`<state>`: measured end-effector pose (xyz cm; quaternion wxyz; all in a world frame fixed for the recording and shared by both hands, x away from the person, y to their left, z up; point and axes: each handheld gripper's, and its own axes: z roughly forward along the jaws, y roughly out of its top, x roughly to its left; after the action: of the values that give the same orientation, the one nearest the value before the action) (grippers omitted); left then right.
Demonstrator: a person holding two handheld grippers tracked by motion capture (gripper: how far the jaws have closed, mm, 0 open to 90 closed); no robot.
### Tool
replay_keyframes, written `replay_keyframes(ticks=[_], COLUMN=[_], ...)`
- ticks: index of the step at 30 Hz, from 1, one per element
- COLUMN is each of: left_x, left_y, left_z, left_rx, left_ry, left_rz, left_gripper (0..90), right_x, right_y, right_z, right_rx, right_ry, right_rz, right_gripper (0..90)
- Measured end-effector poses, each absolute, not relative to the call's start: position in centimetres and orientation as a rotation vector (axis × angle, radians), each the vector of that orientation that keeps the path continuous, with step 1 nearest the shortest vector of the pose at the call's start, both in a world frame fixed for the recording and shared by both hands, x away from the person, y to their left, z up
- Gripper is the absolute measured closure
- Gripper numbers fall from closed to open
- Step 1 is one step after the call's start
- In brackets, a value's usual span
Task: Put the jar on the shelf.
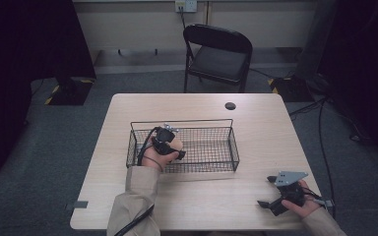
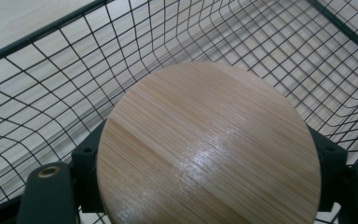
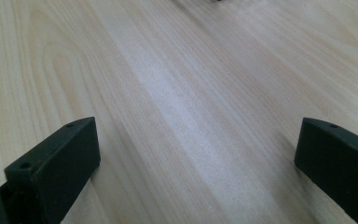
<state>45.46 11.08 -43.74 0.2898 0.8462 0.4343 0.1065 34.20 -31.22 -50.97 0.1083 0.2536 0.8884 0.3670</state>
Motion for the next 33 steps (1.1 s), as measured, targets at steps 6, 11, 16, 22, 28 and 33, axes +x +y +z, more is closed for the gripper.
replay_keyframes(ticks=[6,11,16,22,28,33], left_x=[45.39,45.35,45.27,45.3,45.34,45.37], left_y=[11.32,11.33,11.43,11.74,11.64,11.68], left_z=[-44.1,-44.1,-44.4,-44.42,-44.4,-44.32], left_rx=[2.269,2.277,2.285,2.275,2.279,2.272], left_ry=[1.184,1.197,1.2,1.205,1.209,1.212], left_rz=[0.282,0.288,0.283,0.266,0.267,0.265], left_gripper=[23.1,22.9,22.6,22.7,22.7,21.1], right_x=[34.2,34.2,34.2,34.2,34.2,34.2], right_y=[-31.22,-31.22,-31.22,-31.22,-31.22,-31.22], right_z=[-50.97,-50.97,-50.97,-50.97,-50.97,-50.97], right_rx=[0.746,0.746,0.746,0.746,0.746,0.746], right_ry=[2.614,2.614,2.614,2.614,2.614,2.614], right_rz=[1.08,1.08,1.08,1.08,1.08,1.08], right_gripper=[0.0,0.0,0.0,0.0,0.0,0.0])
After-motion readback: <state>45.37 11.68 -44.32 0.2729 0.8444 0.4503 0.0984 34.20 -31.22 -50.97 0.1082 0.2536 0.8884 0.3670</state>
